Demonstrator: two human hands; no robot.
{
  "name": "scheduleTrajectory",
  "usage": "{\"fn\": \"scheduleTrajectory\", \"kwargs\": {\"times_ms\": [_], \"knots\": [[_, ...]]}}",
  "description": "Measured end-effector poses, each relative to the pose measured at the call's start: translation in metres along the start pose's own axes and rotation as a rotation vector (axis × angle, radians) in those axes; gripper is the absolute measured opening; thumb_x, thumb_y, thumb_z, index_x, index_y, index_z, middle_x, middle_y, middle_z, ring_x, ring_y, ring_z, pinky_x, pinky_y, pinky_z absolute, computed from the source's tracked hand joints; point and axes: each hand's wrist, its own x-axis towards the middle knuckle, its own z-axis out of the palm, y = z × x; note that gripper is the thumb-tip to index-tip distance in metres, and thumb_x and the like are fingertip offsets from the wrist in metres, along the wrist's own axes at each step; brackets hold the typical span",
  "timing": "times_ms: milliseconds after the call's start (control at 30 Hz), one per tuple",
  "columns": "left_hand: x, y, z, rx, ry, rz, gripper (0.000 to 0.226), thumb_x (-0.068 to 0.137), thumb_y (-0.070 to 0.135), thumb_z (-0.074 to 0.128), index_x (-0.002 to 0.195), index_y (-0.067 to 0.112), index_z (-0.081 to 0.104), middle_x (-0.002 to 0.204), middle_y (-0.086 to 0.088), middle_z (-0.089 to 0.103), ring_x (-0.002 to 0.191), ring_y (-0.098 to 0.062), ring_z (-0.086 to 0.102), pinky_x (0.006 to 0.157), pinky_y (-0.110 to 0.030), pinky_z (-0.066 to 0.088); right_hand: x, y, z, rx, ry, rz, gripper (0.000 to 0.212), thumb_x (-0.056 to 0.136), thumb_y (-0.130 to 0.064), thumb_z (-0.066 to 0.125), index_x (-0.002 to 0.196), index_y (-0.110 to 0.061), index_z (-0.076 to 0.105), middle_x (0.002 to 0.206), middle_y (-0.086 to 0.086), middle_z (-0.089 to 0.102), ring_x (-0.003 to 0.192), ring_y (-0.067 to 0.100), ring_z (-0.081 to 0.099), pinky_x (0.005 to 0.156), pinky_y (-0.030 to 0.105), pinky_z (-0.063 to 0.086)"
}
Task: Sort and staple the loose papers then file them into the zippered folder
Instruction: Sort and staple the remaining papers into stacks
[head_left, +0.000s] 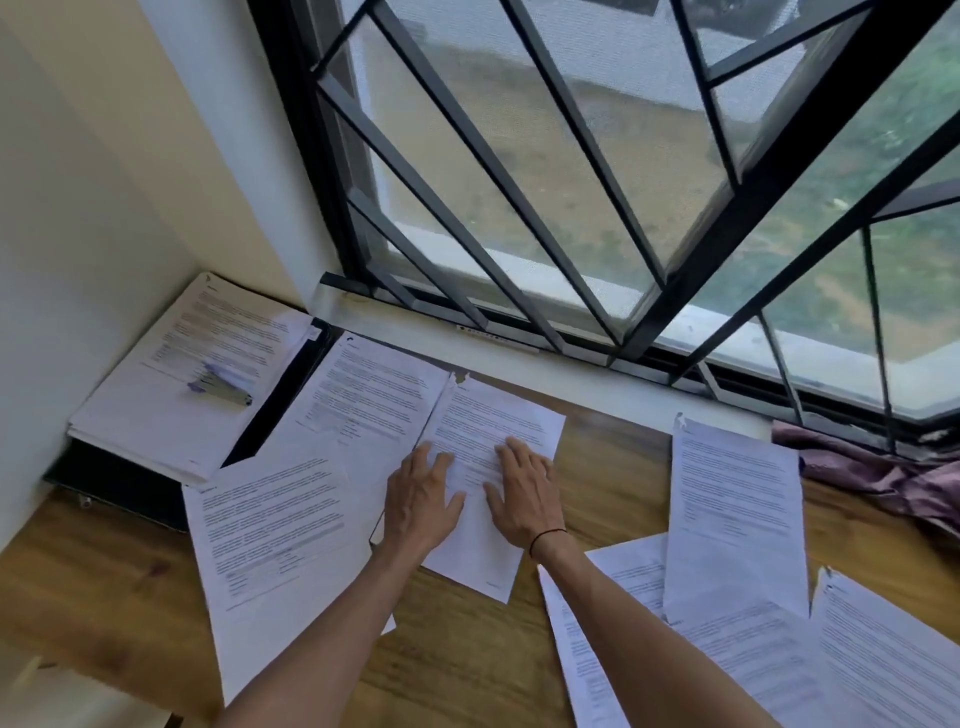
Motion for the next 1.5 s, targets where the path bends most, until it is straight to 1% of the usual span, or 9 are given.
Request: {"fn": "scheduleTrajectory", "kwargs": {"times_ms": [167,367,600,733,900,1133,1267,1367,1500], "knots": [[0.003,0.019,0.007,-0.081,0.061,0.021,0.057,0.086,0.039,0.077,0.134,0.014,0.060,0.146,-0.018,0.051,0.126,-0.039,0.055,0.100,-0.053,0.050,-0.010,0.023,-0.020,0.011,0.093,0.191,0.054,0.099,-0.040,0.048,0.147,-0.015,0.041,0.161,0.013,0.034,0.150,0.032,0.030,0.123,0.048,0.021],[0.000,0.096,0.029,-0.086,-0.018,0.214,0.049,0.087,0.035,0.075,0.130,0.017,0.062,0.136,-0.010,0.057,0.118,-0.032,0.060,0.090,-0.048,0.054,-0.053,0.097,-0.038,-0.034,0.215,0.471,0.060,0.095,-0.038,0.057,0.149,-0.015,0.043,0.165,0.015,0.028,0.155,0.032,0.022,0.123,0.052,0.024],[-0.024,0.176,0.054,-0.098,-0.100,0.329,0.050,0.091,0.042,0.066,0.137,0.027,0.055,0.140,-0.001,0.050,0.121,-0.022,0.056,0.092,-0.038,0.052,-0.088,0.157,-0.048,-0.001,0.096,0.650,0.069,0.103,-0.048,0.041,0.161,-0.015,0.022,0.171,0.015,0.010,0.158,0.030,0.005,0.125,0.054,0.008],[-0.031,0.208,0.062,-0.036,-0.139,0.370,0.059,0.090,0.050,0.067,0.143,0.029,0.053,0.147,-0.002,0.047,0.129,-0.023,0.053,0.096,-0.039,0.051,-0.101,0.168,-0.038,0.037,0.036,0.567,0.069,0.105,-0.050,0.034,0.163,-0.017,0.014,0.172,0.011,-0.004,0.159,0.029,-0.004,0.125,0.053,0.011],[-0.039,0.224,0.071,0.127,-0.213,0.328,0.077,0.084,0.055,0.071,0.150,0.030,0.042,0.159,-0.004,0.034,0.143,-0.025,0.039,0.105,-0.041,0.046,-0.109,0.181,-0.035,0.061,0.043,0.472,0.060,0.108,-0.045,0.029,0.162,-0.019,0.021,0.172,0.011,0.001,0.158,0.029,0.001,0.123,0.052,0.017],[-0.040,0.229,0.078,0.185,-0.240,0.273,0.089,0.081,0.054,0.078,0.155,0.035,0.031,0.166,-0.001,0.022,0.151,-0.024,0.028,0.116,-0.040,0.039,-0.127,0.210,-0.045,0.092,0.166,0.382,0.051,0.101,-0.019,0.043,0.152,-0.019,0.039,0.166,0.007,0.028,0.152,0.027,0.028,0.119,0.046,0.028],[-0.039,0.238,0.073,0.128,-0.209,0.252,0.082,0.081,0.054,0.071,0.152,0.031,0.038,0.160,-0.002,0.033,0.144,-0.025,0.038,0.112,-0.042,0.042,-0.144,0.238,-0.049,0.133,0.205,0.349,0.057,0.092,-0.007,0.048,0.148,-0.018,0.047,0.160,0.009,0.040,0.149,0.028,0.035,0.117,0.051,0.031],[-0.046,0.245,0.072,0.089,-0.195,0.262,0.079,0.077,0.051,0.072,0.148,0.027,0.045,0.150,-0.003,0.044,0.134,-0.026,0.047,0.103,-0.044,0.048,-0.164,0.261,-0.051,0.120,0.207,0.251,0.056,0.090,-0.018,0.057,0.146,-0.017,0.050,0.156,0.009,0.045,0.144,0.030,0.041,0.111,0.054,0.035],[-0.063,0.254,0.078,0.056,-0.226,0.266,0.082,0.073,0.053,0.067,0.148,0.027,0.046,0.146,-0.001,0.045,0.133,-0.026,0.047,0.104,-0.047,0.046,-0.189,0.278,-0.048,0.012,0.056,0.032,0.077,0.082,-0.057,0.066,0.147,-0.022,0.043,0.160,0.006,0.034,0.149,0.025,0.029,0.111,0.048,0.025]]}}
